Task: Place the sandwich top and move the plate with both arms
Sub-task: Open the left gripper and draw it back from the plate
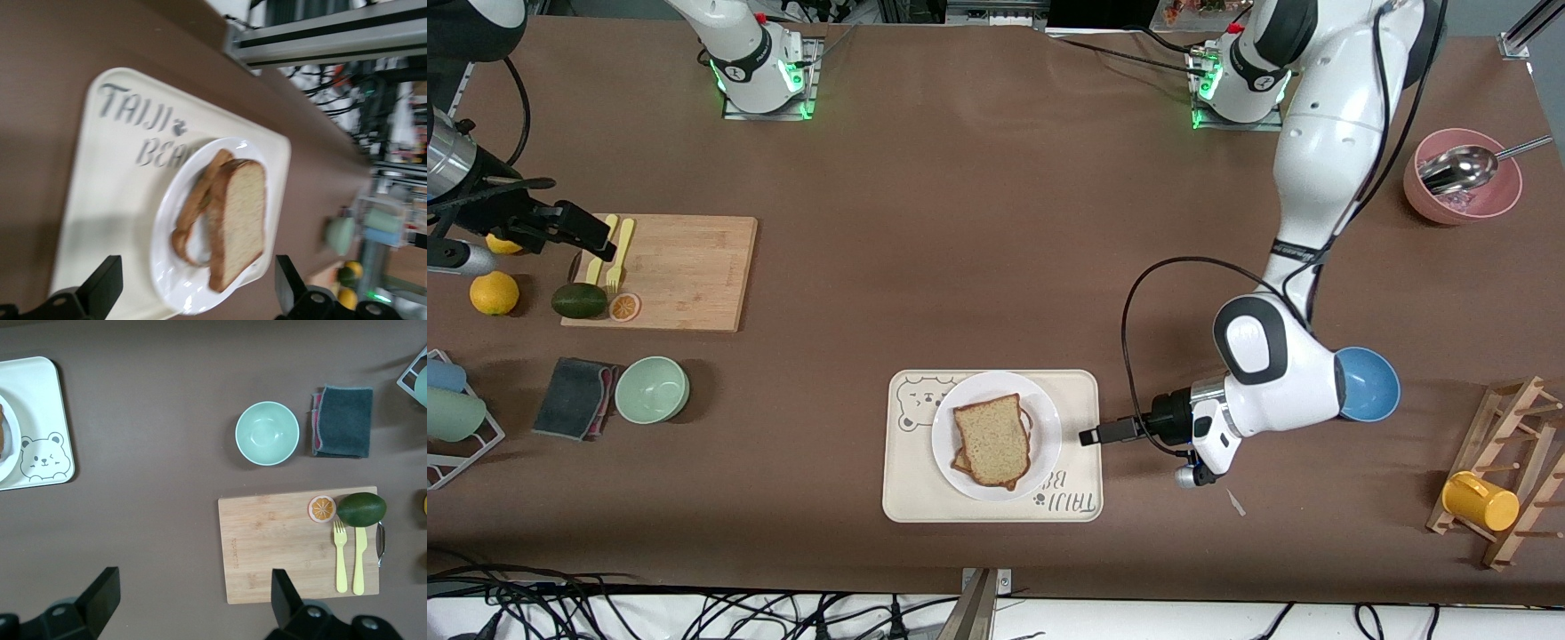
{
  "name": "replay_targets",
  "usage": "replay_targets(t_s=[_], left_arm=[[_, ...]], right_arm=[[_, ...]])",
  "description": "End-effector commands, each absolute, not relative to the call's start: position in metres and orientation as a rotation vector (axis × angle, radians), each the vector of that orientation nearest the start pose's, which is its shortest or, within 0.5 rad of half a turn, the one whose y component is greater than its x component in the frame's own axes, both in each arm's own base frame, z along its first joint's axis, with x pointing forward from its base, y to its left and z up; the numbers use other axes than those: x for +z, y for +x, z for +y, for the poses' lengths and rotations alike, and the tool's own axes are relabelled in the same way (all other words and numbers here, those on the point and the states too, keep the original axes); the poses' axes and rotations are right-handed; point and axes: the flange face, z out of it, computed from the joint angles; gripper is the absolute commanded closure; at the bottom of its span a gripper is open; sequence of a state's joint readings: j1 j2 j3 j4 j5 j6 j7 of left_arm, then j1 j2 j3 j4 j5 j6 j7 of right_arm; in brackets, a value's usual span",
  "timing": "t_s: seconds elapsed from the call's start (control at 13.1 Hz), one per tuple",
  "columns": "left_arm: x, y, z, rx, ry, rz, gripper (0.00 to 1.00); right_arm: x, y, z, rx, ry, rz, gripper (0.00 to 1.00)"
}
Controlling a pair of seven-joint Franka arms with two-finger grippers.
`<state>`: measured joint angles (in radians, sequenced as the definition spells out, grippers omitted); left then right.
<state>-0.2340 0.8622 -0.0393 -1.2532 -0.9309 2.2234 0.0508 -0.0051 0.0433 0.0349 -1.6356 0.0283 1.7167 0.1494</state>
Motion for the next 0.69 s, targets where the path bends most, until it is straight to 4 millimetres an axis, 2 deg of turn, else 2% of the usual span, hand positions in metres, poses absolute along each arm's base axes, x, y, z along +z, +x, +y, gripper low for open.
replay_targets(t_s=[0.0, 0.15, 0.38, 0.61], left_arm=[[0.317, 0.715, -0.181, -0.034, 2.488, 0.245, 0.00], [0.361, 0.703, -0.131, -0.121, 2.581, 0.154, 0.00], [0.409, 0.674, -0.098, -0.244, 2.956, -0.093, 0.00], [0.462, 0.666, -0.065, -0.164, 2.985, -0.068, 0.00]], right_arm=[[0.587, 0.562, 0.016, -0.078, -3.121, 0.184, 0.00], [0.584, 0.553, 0.015, -0.095, -3.128, 0.162, 0.00], [0.584, 0.553, 0.011, -0.112, -3.130, 0.103, 0.00], [0.584, 0.553, 0.006, -0.112, -3.130, 0.107, 0.00]])
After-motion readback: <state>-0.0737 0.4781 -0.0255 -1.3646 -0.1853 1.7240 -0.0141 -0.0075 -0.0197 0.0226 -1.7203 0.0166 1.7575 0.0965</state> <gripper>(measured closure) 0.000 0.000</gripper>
